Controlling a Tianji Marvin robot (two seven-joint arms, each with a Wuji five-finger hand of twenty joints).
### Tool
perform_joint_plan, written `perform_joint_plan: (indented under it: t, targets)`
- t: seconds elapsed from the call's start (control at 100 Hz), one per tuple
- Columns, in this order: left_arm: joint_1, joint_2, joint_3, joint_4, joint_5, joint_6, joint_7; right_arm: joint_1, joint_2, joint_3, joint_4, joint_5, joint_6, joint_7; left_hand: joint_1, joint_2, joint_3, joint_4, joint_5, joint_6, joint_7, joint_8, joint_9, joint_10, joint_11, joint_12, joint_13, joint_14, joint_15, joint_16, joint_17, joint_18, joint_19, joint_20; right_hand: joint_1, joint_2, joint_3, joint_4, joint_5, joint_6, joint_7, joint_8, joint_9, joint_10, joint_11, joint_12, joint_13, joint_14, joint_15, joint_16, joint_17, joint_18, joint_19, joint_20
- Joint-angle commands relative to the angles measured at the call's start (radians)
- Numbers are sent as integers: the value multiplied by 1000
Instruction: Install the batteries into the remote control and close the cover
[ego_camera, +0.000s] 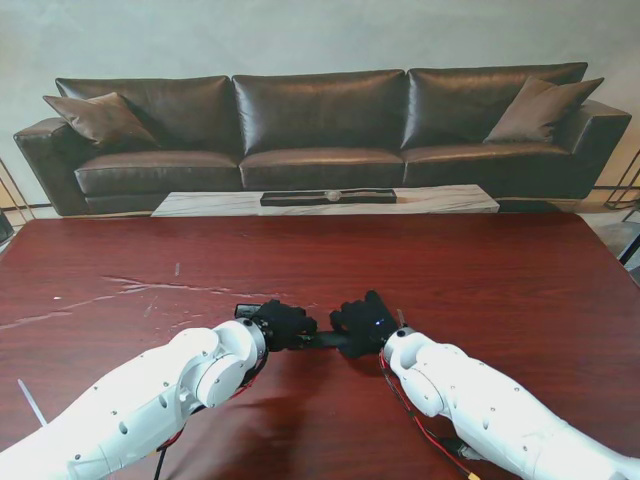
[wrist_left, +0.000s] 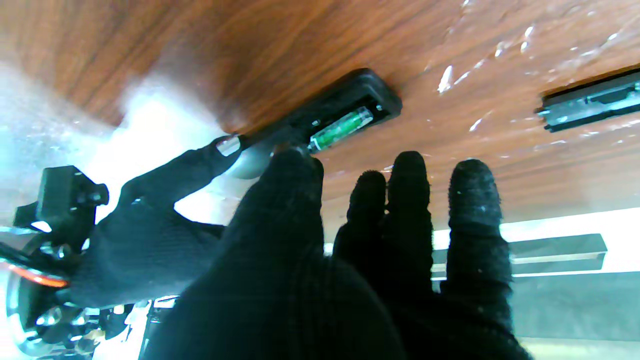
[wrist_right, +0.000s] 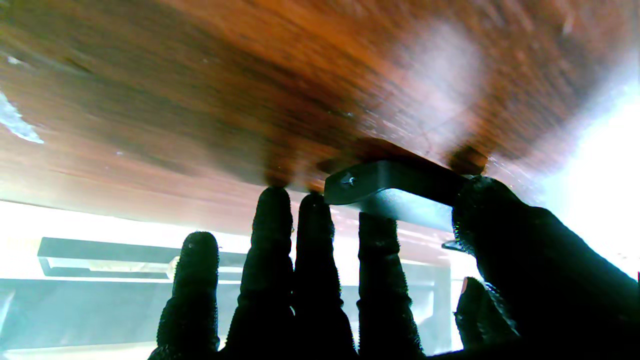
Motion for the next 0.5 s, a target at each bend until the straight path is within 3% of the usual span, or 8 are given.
perform_joint_plan:
  t: [0.0, 0.24, 0.49]
  targets:
    - [-13, -7, 5, 9, -7, -16, 4, -19, 2, -12, 20, -1, 2, 14, 61, 16, 49, 18, -16, -25, -5, 17, -34, 8, -12, -3, -19, -1, -7, 10, -4, 3, -2, 20, -16, 13, 6, 0, 34, -30, 30, 14, 52, -19, 29, 19, 57, -16, 39, 19, -2, 13, 20, 28]
    - [-40, -11, 30, 32, -30, -44, 3, -18, 2, -16, 22, 1, 5, 19, 61, 34, 66, 8, -16, -97, -21, -3, -25, 4, -10, -1, -12, -8, 4, 18, 1, 1, 9, 30, -7, 12, 14, 0, 35, -30, 30, 17, 54, -21, 29, 21, 58, -17, 38, 20, -2, 9, 19, 28]
    - [-62, -11, 55, 52, -25, -41, 0, -21, 3, -9, 12, 2, 6, 30, 61, 34, 71, 5, 26, -131, -9, -7, -30, 5, -4, 9, -18, -10, 21, 35, -4, -3, 19, 41, -6, 18, 14, -2, 35, -28, 29, 18, 52, -21, 28, 22, 56, -16, 37, 21, -3, 7, 17, 28]
